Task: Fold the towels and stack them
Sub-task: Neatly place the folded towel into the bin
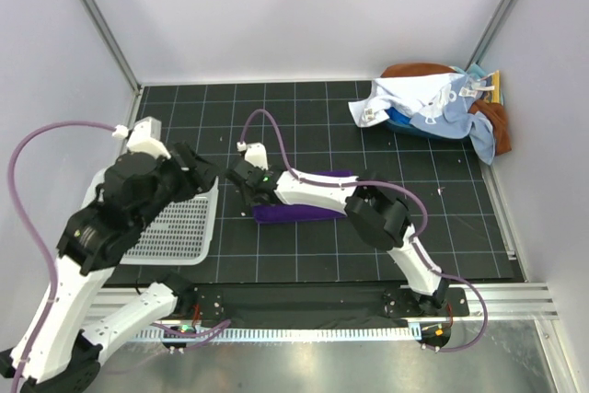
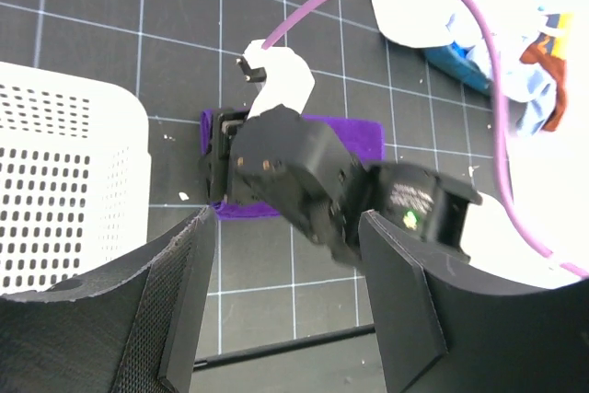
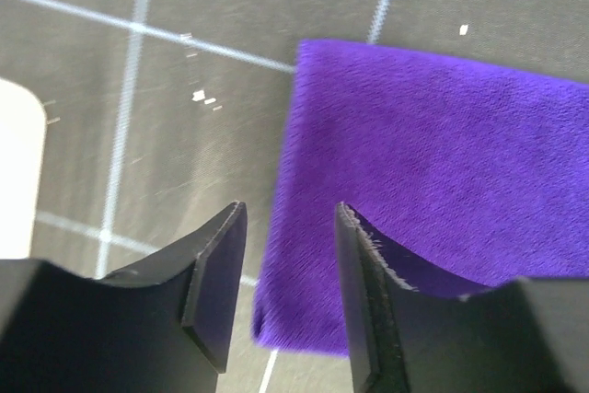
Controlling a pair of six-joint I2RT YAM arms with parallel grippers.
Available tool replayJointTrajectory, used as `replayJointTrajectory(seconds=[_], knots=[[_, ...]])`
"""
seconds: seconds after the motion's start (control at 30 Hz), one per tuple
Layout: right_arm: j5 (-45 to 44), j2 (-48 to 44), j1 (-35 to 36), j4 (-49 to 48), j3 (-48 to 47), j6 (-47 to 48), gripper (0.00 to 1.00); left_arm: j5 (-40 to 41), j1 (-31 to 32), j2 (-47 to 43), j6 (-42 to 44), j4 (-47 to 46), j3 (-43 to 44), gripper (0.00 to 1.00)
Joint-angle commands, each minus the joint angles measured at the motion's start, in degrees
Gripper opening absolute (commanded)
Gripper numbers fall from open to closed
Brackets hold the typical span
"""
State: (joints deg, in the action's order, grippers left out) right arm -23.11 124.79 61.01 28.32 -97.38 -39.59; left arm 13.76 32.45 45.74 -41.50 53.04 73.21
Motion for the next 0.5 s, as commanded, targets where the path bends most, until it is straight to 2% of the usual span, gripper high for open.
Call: replayJointTrajectory(seconds=[0.0, 0.13, 0.47], knots=[[-4.7, 1.2, -0.1, 3.6, -3.9, -1.9, 0.52, 1.9, -0.2, -2.7, 1.3, 3.8, 1.8, 0.68], [-6.2, 3.7, 0.4, 4.8, -5.4, -2.0, 0.56, 2.2, -0.2, -4.5, 1.4, 4.7, 1.7, 0.68], [-7.1, 8.3, 0.7, 8.0, -6.9, -2.4, 0.56, 5.1, -0.2, -5.0, 0.9, 4.7, -0.5, 0.67]])
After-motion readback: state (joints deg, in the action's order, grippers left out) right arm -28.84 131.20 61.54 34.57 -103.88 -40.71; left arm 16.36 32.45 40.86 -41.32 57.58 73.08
